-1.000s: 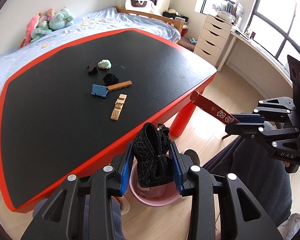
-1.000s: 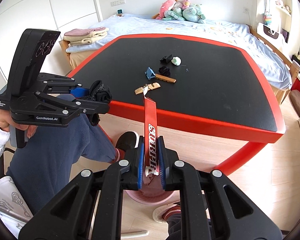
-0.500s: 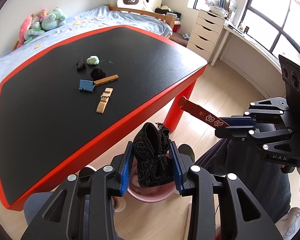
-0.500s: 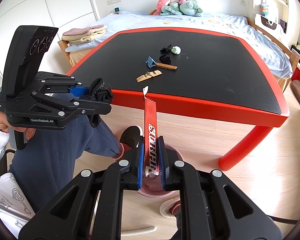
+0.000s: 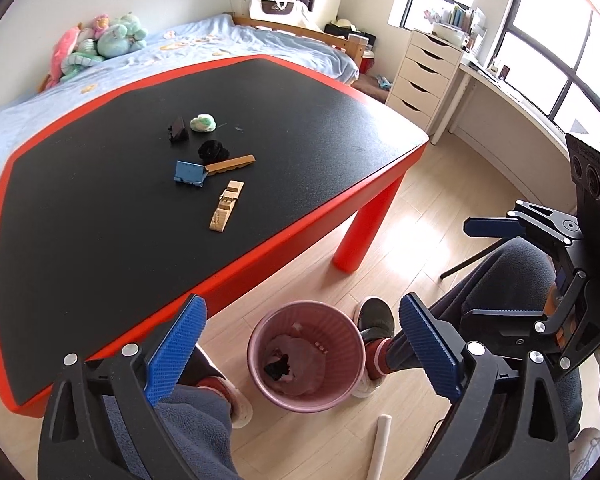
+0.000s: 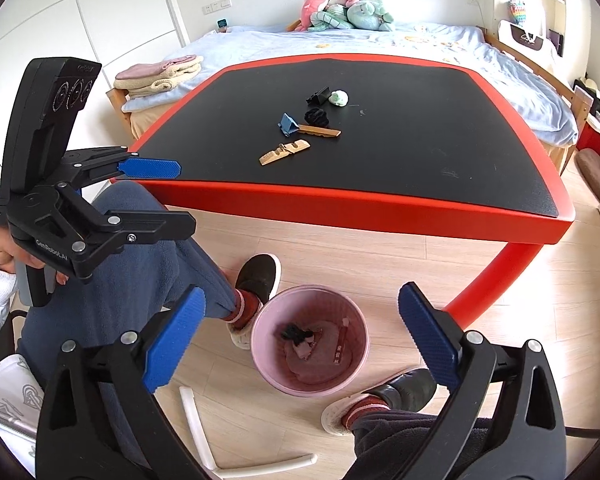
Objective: Collect trash
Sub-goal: 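Move both grippers back over the table toward the remaining items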
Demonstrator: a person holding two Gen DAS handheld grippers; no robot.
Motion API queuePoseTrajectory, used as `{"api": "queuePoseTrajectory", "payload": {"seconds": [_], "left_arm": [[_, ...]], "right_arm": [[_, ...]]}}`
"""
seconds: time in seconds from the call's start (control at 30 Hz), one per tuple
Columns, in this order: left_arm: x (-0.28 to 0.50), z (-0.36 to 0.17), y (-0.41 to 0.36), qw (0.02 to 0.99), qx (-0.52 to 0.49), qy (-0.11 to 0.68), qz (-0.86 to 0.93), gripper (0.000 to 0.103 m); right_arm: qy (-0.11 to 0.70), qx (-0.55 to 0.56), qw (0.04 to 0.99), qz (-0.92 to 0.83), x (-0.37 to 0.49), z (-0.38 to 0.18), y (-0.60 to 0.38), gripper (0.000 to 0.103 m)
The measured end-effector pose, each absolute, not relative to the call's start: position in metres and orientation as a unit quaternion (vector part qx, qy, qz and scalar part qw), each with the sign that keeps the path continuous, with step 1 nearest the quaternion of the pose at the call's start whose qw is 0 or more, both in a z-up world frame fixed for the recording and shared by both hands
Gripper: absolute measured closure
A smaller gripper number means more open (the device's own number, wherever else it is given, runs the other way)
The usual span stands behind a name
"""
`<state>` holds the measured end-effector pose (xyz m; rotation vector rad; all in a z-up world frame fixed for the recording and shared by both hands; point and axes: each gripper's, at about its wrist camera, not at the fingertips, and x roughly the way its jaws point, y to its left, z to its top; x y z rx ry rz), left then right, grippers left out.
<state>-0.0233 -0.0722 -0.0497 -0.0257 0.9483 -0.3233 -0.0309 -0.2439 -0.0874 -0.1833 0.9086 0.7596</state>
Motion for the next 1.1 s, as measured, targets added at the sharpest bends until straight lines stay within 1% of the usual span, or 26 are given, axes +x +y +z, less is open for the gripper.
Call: {"api": "queuePoseTrajectory", "payload": {"seconds": [0.23,0.73,1.1], "left_arm": [[-0.023,-0.051,-0.068,0.877,-0.006,0.458,-0.145,0.008],[-0.021,-0.050,-0.062,0.878,-0.005,0.459,-0.136,0.008],[-0.002,-0.048,-0.055,0.881,0.008,0.453,-0.134,0.008]], "right_arm": [[0.435,-0.083,0.822,0.357,-0.030,-0.091,-0.242,0.004],[0.436,-0.081,0.822,0.357,-0.025,-0.092,-0.242,0.004],[0.414,-0.095,0.821,0.380,0.011,-0.074,-0.231,0.004]]}}
